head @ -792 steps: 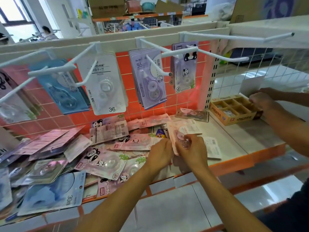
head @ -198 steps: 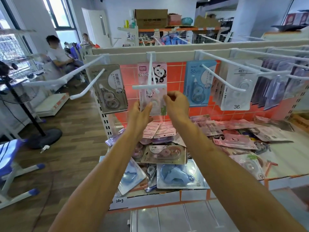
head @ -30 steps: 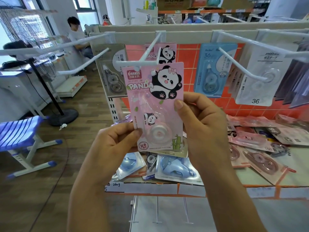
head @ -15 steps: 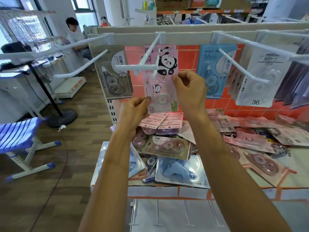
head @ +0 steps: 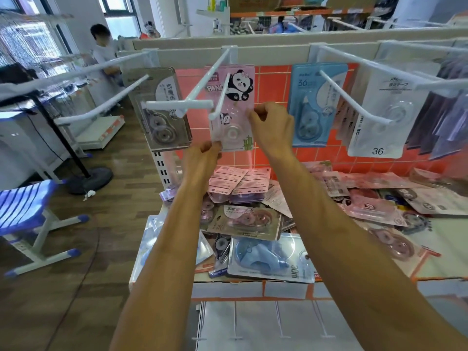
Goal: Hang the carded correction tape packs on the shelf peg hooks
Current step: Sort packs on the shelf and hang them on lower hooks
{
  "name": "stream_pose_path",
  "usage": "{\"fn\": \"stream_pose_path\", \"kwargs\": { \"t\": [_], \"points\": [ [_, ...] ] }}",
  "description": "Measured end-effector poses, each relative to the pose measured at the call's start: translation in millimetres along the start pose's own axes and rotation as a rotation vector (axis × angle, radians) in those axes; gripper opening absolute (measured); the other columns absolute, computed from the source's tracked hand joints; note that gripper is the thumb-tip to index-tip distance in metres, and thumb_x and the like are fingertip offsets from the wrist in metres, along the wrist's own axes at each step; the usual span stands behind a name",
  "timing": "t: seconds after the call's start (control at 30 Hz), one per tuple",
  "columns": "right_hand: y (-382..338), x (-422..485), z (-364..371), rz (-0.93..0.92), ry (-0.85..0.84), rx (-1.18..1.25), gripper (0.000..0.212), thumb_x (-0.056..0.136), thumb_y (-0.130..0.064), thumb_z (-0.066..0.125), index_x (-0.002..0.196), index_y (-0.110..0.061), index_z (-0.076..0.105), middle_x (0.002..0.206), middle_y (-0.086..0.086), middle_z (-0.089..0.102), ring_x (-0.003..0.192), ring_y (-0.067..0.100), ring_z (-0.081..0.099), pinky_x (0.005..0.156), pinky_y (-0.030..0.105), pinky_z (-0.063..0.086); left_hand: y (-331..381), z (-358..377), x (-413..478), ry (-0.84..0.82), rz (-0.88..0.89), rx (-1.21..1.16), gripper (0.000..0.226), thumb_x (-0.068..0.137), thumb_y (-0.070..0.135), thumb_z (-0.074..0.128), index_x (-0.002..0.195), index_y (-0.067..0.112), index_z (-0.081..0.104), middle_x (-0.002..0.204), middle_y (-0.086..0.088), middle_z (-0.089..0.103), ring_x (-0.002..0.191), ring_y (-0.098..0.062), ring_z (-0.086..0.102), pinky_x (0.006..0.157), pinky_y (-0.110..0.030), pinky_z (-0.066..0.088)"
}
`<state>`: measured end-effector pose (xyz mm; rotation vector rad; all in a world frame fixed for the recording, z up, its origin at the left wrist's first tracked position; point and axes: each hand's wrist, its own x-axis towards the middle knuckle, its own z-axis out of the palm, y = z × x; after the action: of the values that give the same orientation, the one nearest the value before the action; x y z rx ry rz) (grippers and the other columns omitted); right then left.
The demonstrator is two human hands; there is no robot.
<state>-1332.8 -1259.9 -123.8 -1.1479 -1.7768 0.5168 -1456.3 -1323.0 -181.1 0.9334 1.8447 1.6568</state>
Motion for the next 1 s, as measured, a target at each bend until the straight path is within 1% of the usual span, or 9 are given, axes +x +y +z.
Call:
{"fn": "stream_pose_path", "kwargs": {
  "t": [0.07, 0.13, 0.2, 0.27, 0.4, 0.53, 0.77, 0.87, 1.0],
  "points": [
    [11.1, -8.6, -0.7, 0.016, -0.034, -0.012, 0.027, 0.094, -0.03, 0.057, 0.108, -0.008, 0.067, 0.105, 0.005, 0.07, 0.092, 0.017, 0.062, 0.071, 0.022, 0.039, -11.2, 3.9, -5.1, -0.007, -0.02, 0.083, 0.014, 0.087, 0.03, 0.059, 0.077, 0.023, 0.066, 0.082, -0.006, 0.071, 0.087, -0.025, 0.066, 0.087, -0.046, 0.053],
    [26.0, -19.2, -0.9, 0.031, -0.073, -0.036, 0.026, 0.093, -0.024, 0.057, 0.11, -0.007, 0.067, 0.107, 0.006, 0.07, 0.096, 0.02, 0.063, 0.075, 0.025, 0.043, -17.8, 9.1, -15.2, -0.008, -0.04, 0.165, 0.021, 0.083, 0.029, 0.059, 0.095, 0.016, 0.07, 0.087, -0.005, 0.071, 0.089, -0.026, 0.066, 0.086, -0.045, 0.053],
    [43.0, -29.8, -0.5, 0.054, -0.114, -0.096, 0.024, 0.092, -0.018, 0.056, 0.111, -0.007, 0.067, 0.107, 0.009, 0.071, 0.097, 0.025, 0.065, 0.078, 0.028, 0.047, -21.9, 17.1, -26.4, -0.025, -0.045, 0.255, 0.032, 0.088, 0.022, 0.06, 0.117, 0.01, 0.065, 0.103, -0.004, 0.07, 0.097, -0.023, 0.064, 0.091, -0.04, 0.052],
    [60.0, -40.0, 0.0, 0.091, -0.164, -0.172, 0.023, 0.09, -0.014, 0.056, 0.108, -0.009, 0.069, 0.105, 0.01, 0.071, 0.096, 0.028, 0.065, 0.077, 0.028, 0.048, -27.5, 28.1, -35.1, -0.059, -0.02, 0.355, 0.034, 0.09, 0.02, 0.06, 0.122, 0.008, 0.063, 0.118, -0.007, 0.066, 0.109, -0.024, 0.061, 0.1, -0.039, 0.047],
    [90.5, -57.3, -3.3, 0.121, -0.273, -0.321, 0.026, 0.09, -0.016, 0.053, 0.111, -0.012, 0.067, 0.108, 0.012, 0.07, 0.1, 0.031, 0.064, 0.08, 0.035, 0.05, -33.5, 53.9, -46.3, -0.136, 0.067, 0.634, 0.035, 0.091, 0.024, 0.058, 0.124, 0.013, 0.062, 0.124, -0.006, 0.065, 0.115, -0.027, 0.058, 0.097, -0.033, 0.043],
    [114.7, -68.0, -17.4, 0.142, -0.306, -0.382, 0.027, 0.089, -0.012, 0.057, 0.115, -0.011, 0.064, 0.112, 0.014, 0.068, 0.106, 0.033, 0.061, 0.082, 0.035, 0.048, -33.0, 80.2, -62.5, -0.175, 0.25, 0.786, 0.035, 0.093, 0.023, 0.055, 0.126, 0.011, 0.059, 0.124, -0.009, 0.064, 0.116, -0.029, 0.057, 0.093, -0.035, 0.041],
    [144.6, -74.5, -54.0, 0.132, -0.261, -0.391, 0.03, 0.087, -0.01, 0.056, 0.116, -0.009, 0.064, 0.114, 0.015, 0.067, 0.108, 0.032, 0.06, 0.081, 0.034, 0.045, -27.7, 131.7, -87.0, -0.246, 0.413, 0.885, 0.031, 0.089, 0.016, 0.058, 0.12, 0.015, 0.063, 0.115, -0.011, 0.066, 0.108, -0.031, 0.06, 0.085, -0.039, 0.045],
    [163.0, -75.9, -70.6, 0.168, -0.247, -0.395, 0.027, 0.085, -0.006, 0.053, 0.109, -0.008, 0.066, 0.105, 0.017, 0.069, 0.101, 0.034, 0.063, 0.072, 0.034, 0.045, -25.8, 154.8, -97.5, -0.265, 0.448, 0.896, 0.027, 0.088, 0.013, 0.057, 0.112, 0.014, 0.067, 0.106, -0.013, 0.068, 0.1, -0.033, 0.063, 0.074, -0.039, 0.049],
    [189.9, -77.5, -90.9, 0.198, -0.279, -0.426, 0.024, 0.081, -0.008, 0.055, 0.1, -0.011, 0.068, 0.097, 0.017, 0.07, 0.093, 0.037, 0.063, 0.064, 0.032, 0.04, -28.6, 186.6, -110.3, -0.335, 0.501, 0.893, 0.023, 0.089, 0.018, 0.055, 0.106, 0.014, 0.068, 0.106, -0.011, 0.069, 0.099, -0.033, 0.062, 0.076, -0.041, 0.049]
  ]
}}
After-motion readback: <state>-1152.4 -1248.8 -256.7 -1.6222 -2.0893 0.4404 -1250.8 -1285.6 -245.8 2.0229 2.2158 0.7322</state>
